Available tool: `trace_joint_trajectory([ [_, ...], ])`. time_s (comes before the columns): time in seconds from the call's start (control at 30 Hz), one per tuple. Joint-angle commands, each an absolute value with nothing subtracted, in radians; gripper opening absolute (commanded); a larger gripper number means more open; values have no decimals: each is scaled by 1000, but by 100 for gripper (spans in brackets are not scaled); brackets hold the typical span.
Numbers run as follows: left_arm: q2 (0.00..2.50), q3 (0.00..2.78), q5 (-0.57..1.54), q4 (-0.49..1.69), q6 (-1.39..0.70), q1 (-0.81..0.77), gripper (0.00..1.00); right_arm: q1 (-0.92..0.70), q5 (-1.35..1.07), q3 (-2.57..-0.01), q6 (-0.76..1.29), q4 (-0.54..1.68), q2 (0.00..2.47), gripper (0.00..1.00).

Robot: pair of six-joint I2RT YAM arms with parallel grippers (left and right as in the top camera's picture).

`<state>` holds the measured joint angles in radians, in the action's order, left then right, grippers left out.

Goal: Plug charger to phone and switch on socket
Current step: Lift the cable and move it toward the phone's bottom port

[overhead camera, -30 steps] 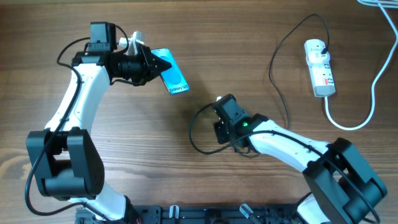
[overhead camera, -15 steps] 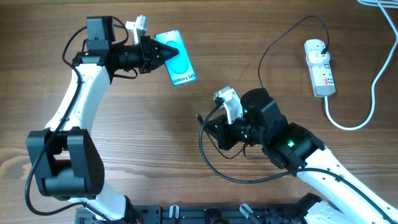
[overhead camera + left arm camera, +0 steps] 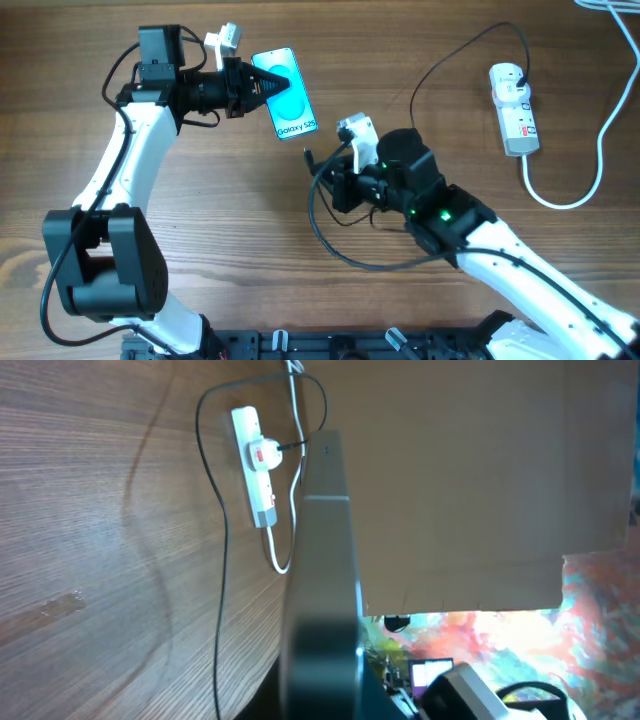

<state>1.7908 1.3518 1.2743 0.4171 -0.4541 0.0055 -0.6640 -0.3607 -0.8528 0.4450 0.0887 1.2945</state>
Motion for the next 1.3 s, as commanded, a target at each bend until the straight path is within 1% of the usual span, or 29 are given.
trace_joint_trajectory([
  [0.0,1791,1353,1320,411,-441,2,4,-662,-337,-857,444,52,1355,4],
  [0.23,1791,1353,1296,417,-423,-2,4,-665,-292,-858,443,39,1364,4],
  [0.4,1791,1353,1146,470,-422,-31,4,-677,-284,-859,421,40,1363,4],
  [0.7,1791,1353,1140,461,-396,-43,4,-693,-280,-859,419,54,1363,4],
  [0.93,1791,1353,1069,463,-396,-40,4,-693,-218,-858,418,123,1368,4],
  [0.97,1791,1353,1044,463,-396,-35,4,-693,-168,-858,419,159,1381,11],
  [1.0,1791,1353,1024,463,-396,-28,4,-693,-130,-858,419,175,1398,24],
  [1.07,1791,1353,995,463,-395,-12,4,-693,-85,-858,419,165,1461,34],
  [1.13,1791,1353,989,465,-373,14,4,-693,-73,-858,420,99,1553,39],
  [1.2,1791,1353,989,469,-369,40,4,-693,-73,-859,428,29,1627,47],
  [1.27,1791,1353,989,483,-369,76,4,-693,-43,-870,456,-41,1710,51],
])
